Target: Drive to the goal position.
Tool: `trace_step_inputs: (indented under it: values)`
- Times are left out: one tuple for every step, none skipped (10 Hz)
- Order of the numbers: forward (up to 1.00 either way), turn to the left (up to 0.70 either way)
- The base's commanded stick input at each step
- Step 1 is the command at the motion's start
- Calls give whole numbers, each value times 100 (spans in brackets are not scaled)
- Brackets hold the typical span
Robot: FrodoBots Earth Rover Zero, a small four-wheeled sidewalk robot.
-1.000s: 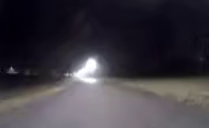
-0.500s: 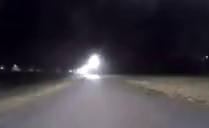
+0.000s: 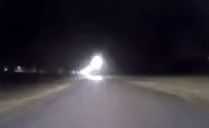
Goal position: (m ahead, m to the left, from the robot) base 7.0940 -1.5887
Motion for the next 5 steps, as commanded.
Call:
trace_step_inputs:
  values:
    - [100, 11]
    - [100, 9]
    - [100, 8]
    - [100, 7]
    - [100, 7]
